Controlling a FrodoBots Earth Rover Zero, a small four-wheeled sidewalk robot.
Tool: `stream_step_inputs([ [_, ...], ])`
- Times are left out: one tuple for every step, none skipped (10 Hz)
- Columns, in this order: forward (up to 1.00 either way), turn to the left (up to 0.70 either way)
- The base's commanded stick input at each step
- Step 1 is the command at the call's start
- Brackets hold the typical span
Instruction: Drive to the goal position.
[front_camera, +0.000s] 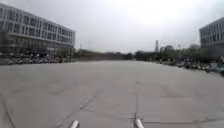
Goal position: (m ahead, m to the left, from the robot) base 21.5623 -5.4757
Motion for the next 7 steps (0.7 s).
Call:
stream_step_inputs([
  [1.00, -0.39],
  [1.00, -0.40],
  [1.00, -0.40],
  [1.00, -0.40],
  [1.00, -0.40],
  [1.00, -0.40],
  [1.00, -0.38],
])
